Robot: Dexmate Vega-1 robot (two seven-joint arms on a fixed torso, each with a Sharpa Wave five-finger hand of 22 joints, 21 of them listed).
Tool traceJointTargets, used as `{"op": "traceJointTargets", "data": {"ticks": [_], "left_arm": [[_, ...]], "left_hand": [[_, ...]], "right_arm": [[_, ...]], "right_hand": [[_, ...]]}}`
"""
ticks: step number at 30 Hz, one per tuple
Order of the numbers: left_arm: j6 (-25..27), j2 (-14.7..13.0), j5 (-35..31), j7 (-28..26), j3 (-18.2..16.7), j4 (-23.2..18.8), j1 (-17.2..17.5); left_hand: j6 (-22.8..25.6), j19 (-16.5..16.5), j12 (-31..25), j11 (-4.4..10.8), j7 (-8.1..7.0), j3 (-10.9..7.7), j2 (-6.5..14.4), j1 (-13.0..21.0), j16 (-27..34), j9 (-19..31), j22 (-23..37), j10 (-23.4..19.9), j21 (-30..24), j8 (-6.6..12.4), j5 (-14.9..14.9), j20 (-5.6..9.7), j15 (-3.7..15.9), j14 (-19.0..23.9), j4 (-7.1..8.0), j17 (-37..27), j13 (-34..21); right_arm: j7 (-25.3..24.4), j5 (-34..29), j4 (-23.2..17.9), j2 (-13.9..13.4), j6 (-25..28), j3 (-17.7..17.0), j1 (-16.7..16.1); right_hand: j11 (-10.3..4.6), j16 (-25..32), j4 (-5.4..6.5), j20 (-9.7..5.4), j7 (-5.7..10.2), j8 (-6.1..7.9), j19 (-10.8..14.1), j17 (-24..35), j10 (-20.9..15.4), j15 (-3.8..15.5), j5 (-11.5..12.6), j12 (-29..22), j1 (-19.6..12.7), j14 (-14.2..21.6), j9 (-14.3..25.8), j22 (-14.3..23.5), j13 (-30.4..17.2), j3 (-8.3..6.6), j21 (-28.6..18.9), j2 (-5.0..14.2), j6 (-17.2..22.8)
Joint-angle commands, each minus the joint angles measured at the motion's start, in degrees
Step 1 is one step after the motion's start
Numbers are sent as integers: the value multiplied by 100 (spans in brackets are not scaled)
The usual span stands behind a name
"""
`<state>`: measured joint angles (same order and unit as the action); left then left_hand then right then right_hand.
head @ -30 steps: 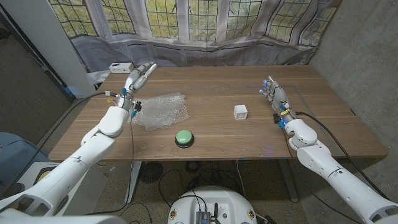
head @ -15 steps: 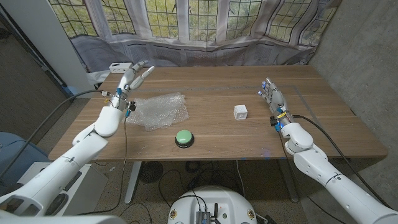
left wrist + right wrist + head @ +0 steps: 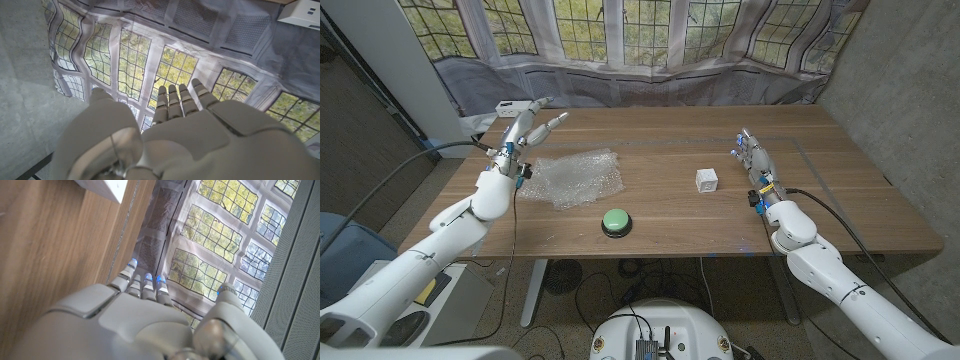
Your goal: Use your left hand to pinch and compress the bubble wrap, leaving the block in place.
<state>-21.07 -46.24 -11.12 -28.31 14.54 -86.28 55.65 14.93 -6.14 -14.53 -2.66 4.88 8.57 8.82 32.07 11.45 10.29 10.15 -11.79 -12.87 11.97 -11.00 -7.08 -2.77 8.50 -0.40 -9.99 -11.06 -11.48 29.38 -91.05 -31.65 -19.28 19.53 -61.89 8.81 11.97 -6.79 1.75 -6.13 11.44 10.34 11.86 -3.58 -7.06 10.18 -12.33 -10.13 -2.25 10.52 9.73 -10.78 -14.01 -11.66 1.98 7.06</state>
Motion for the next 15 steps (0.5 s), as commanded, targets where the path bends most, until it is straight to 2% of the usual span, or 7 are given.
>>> {"op": "traceJointTargets", "data": {"ticks": [1,10,15], "left_arm": [[439,-268,-170,-58,-5,-253,108],[844,-589,-20,520,81,-427,46],[950,-690,-34,594,112,-516,33]], "left_hand": [[-5,8,21,-23,-35,-37,17,85,-17,10,10,-42,37,-37,13,-66,20,31,-4,-20,-18],[-67,14,65,-51,-14,-61,7,92,-43,12,12,21,55,-75,26,-78,3,-8,-15,-21,-20],[-104,33,89,-82,-5,-71,-4,85,-61,14,15,55,72,-94,37,-138,-17,-46,-17,-23,-22]], "right_arm": [[-111,-57,-82,75,35,55,-63],[-154,-104,-139,57,52,45,-78],[-154,-93,-148,67,55,47,-90]], "right_hand": [[6,6,-27,15,34,2,21,9,-68,-5,27,11,-16,37,34,21,-22,-3,12,52,44],[5,5,-35,15,44,4,29,7,-70,-6,28,15,-29,46,34,21,-24,-7,13,58,60],[8,4,-38,22,43,4,31,7,-70,-7,27,18,-32,49,34,21,-24,-7,14,59,64]]}}
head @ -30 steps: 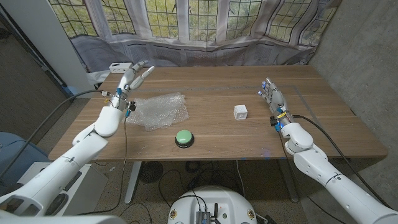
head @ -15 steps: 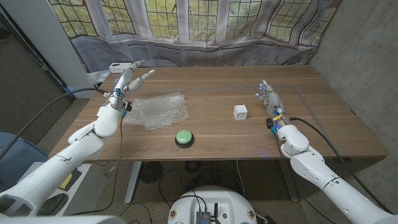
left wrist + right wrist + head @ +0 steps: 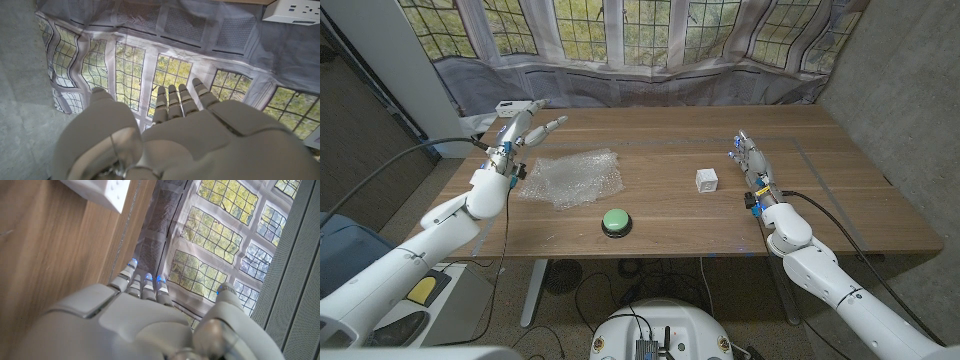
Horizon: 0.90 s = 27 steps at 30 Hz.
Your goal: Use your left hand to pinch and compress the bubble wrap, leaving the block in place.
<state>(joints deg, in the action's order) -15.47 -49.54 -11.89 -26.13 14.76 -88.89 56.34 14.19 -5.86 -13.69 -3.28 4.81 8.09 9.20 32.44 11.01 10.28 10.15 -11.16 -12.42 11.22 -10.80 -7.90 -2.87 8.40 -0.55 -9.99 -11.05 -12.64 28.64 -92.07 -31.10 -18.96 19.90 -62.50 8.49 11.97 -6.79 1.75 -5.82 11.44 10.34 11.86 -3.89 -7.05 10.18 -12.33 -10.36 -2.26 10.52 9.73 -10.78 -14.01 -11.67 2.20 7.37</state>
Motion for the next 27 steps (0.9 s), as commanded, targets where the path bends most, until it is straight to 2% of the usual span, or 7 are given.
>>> {"op": "traceJointTargets", "data": {"ticks": [1,8,15,20,27], "left_arm": [[423,-395,40,408,93,-289,-33],[805,-687,-139,713,178,-560,-50],[1382,-854,-396,872,274,-902,-54],[1568,-959,-362,1173,369,-994,-124],[1897,-1153,-451,1618,528,-1181,-256]], "left_hand": [[-29,6,10,-13,2,-23,-44,47,-18,14,15,0,28,-19,18,-65,-12,-39,-4,-23,-23],[-227,101,93,-67,17,-25,-118,34,-65,17,19,159,81,-84,38,-171,-74,-189,-26,-27,-30],[-502,136,179,-120,-14,-24,-283,132,-75,23,20,373,99,-108,25,-403,-143,-344,-153,-29,-42],[-715,116,227,-185,-115,-33,-361,209,-77,26,26,539,93,-125,14,-433,-224,-440,-235,-32,-49],[-855,83,253,-199,-154,-40,-415,263,-76,28,33,671,82,-127,10,-440,-237,-501,-293,-36,-54]], "right_arm": [[-43,-17,-54,10,38,11,-34],[-7,9,-35,9,33,13,-34],[7,24,-39,-2,37,8,-46],[42,54,-25,1,46,21,-46],[6,34,-32,4,23,7,-57]], "right_hand": [[46,5,-39,24,13,3,32,6,-40,-5,27,18,-11,52,34,21,-25,-7,15,38,33],[49,4,-41,24,13,3,39,6,-47,-8,27,19,-14,55,35,21,-25,-6,15,40,38],[51,5,-45,40,12,2,41,6,-53,-16,26,20,-18,64,35,21,-26,-5,17,41,43],[52,4,-48,46,26,4,37,5,-54,-20,26,22,-23,66,35,21,-27,-7,20,45,55],[59,1,-51,51,36,2,35,5,-61,-23,25,23,-27,63,35,21,-28,-6,23,46,58]]}}
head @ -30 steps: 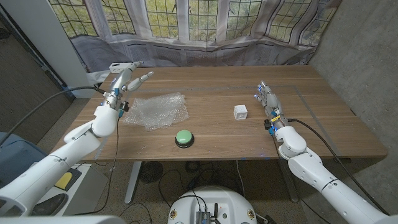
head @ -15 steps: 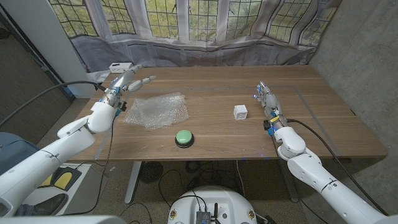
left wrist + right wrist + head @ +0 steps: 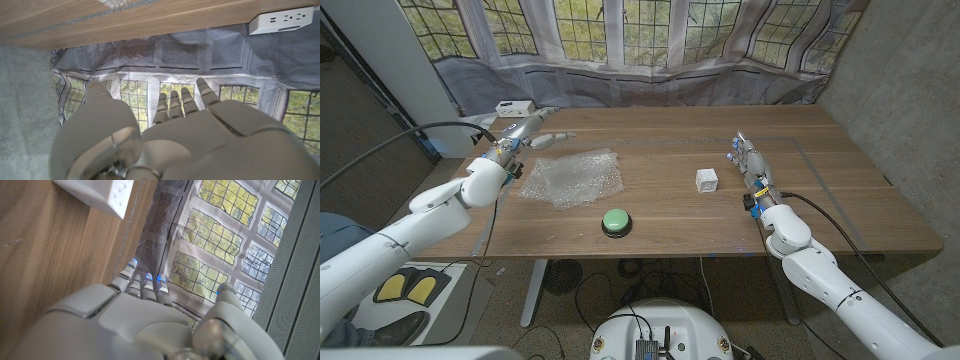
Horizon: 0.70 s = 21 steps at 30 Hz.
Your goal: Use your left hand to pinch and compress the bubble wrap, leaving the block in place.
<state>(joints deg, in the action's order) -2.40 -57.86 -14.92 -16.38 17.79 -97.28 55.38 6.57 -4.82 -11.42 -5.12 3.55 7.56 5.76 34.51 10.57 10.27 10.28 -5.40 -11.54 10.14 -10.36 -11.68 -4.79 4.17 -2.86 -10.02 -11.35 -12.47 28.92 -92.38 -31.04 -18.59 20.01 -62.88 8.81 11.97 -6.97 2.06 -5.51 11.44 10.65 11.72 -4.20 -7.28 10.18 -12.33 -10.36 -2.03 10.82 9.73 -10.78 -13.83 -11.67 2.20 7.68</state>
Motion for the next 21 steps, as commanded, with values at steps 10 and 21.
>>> {"op": "traceJointTargets", "data": {"ticks": [10,21], "left_arm": [[820,-457,-160,1027,399,-433,-259],[1232,-574,-406,1145,548,-593,-266]], "left_hand": [[-406,-41,38,-28,-101,-5,-166,170,-41,31,23,290,-5,-23,-45,-69,-63,-255,-173,-37,-33],[-479,-55,29,-70,-98,-24,-207,253,-34,32,22,354,-4,4,-59,-69,-89,-323,-240,-35,-37]], "right_arm": [[18,53,66,34,-56,-3,-32],[36,76,68,38,-19,24,-36]], "right_hand": [[23,-1,-37,35,10,1,2,18,-40,1,24,24,-35,42,6,22,-29,-25,27,50,34],[6,-1,-41,45,15,1,-1,18,-47,-1,23,26,-41,49,6,22,-30,-25,30,54,42]]}}
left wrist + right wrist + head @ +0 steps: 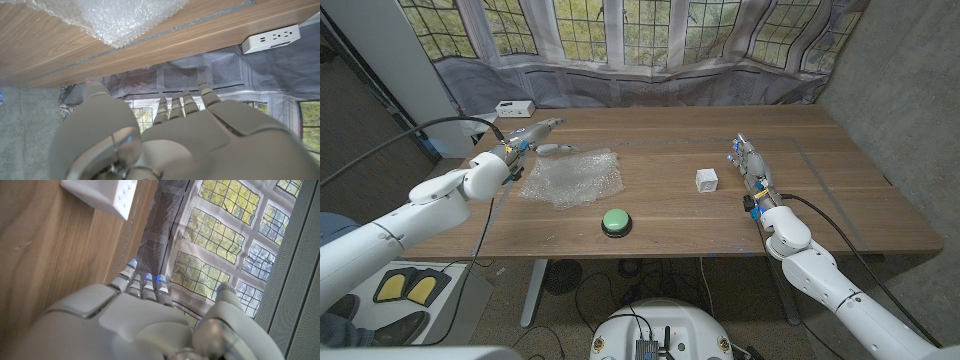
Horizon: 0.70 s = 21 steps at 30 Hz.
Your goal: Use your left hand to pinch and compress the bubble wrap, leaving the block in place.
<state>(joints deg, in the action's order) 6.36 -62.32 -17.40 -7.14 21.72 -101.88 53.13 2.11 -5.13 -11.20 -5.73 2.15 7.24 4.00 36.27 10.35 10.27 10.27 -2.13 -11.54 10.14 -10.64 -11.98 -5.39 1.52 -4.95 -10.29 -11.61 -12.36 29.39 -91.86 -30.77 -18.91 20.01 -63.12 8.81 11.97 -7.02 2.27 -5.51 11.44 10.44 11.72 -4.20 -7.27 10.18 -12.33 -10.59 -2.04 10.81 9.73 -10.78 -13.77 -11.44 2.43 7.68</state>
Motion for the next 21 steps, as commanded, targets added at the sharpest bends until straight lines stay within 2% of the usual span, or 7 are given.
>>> {"op": "traceJointTargets", "data": {"ticks": [1,7,13,21], "left_arm": [[352,-131,-142,242,162,-127,-44],[353,-155,-115,548,301,-71,-174],[259,-146,-116,983,500,50,-426],[198,-142,-146,1451,687,105,-664]], "left_hand": [[-31,-25,2,-6,44,7,-36,83,-10,33,22,19,-3,8,-32,-39,-26,-56,-36,-8,-11],[-54,-36,-13,19,46,1,-62,125,2,33,21,12,-4,17,-42,-39,-28,-50,-69,-7,-13],[-62,-72,-37,-99,21,-11,-106,195,26,34,21,14,-10,46,-56,-43,-142,-29,-124,-5,-16],[-61,-148,-53,-171,50,-18,-131,233,47,36,26,14,-32,60,-64,-46,-203,16,-152,-3,-19]], "right_arm": [[32,28,11,5,19,29,-14],[12,22,-14,3,48,42,-30],[-11,4,-56,-11,71,46,-39],[-71,-32,-82,3,87,52,-45]], "right_hand": [[-4,-2,-36,29,18,1,18,17,-81,-2,23,13,-19,50,7,22,-30,-30,8,32,47],[-7,3,-38,54,30,1,18,17,-106,-12,22,5,-21,68,7,23,-31,-30,9,32,51],[-14,13,-41,93,34,1,27,16,-115,-17,20,6,-23,100,8,23,-32,-26,7,27,57],[-9,7,-42,83,40,6,-8,16,-127,-23,19,7,-26,91,8,24,-33,-26,21,32,80]]}}
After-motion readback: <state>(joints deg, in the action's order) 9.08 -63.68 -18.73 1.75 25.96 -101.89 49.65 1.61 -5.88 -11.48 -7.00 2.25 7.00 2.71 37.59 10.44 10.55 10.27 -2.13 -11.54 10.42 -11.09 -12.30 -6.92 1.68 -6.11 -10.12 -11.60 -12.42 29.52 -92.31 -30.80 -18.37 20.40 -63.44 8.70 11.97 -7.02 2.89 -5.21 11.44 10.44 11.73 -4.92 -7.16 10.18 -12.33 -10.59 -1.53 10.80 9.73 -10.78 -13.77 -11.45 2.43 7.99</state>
